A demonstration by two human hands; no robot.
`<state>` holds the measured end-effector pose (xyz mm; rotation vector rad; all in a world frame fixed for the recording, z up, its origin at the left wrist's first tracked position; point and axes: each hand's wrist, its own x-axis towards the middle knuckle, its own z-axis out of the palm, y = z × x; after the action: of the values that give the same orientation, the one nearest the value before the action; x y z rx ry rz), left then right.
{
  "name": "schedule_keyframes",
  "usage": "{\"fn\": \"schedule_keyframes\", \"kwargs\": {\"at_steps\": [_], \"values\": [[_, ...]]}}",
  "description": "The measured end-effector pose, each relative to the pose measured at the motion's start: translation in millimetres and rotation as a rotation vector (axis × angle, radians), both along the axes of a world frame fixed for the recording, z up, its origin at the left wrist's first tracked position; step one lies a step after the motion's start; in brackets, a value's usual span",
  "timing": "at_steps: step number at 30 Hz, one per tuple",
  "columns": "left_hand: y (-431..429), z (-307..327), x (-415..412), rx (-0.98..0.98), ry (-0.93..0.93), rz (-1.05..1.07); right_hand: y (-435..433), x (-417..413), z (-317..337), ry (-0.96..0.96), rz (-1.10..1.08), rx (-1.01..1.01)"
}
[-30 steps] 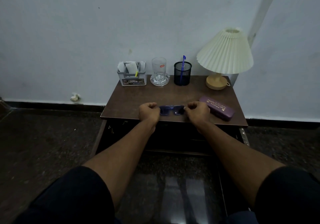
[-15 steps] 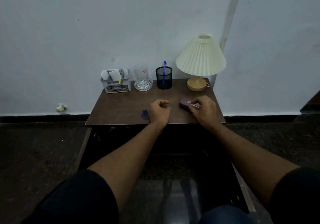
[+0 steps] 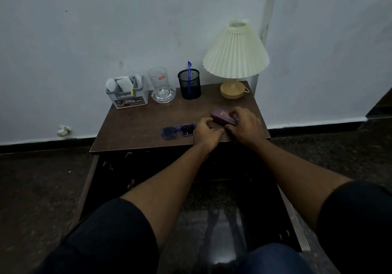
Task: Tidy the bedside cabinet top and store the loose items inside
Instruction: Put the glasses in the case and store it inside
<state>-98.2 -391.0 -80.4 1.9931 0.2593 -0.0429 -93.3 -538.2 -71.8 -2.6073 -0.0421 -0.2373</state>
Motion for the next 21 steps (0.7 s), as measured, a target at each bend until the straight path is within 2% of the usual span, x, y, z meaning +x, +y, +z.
{"fn": "schedule_keyframes", "kwargs": {"at_steps": [6, 11, 21], "values": [[5.3, 2.2, 0.2, -0.088, 0.000, 0.004, -3.8, -5.8, 5.8, -0.006, 0.049, 0.046], [25.1, 17.4, -10.9, -0.213, 0.001, 0.032, -1.0, -24.1, 21.9, -0.029, 0.188, 0.094], [97.4, 51.4, -74.0, -0.384, -0.055, -0.124, 41.7, -71.3, 57.3, -0.092, 0.406, 0.107]]}}
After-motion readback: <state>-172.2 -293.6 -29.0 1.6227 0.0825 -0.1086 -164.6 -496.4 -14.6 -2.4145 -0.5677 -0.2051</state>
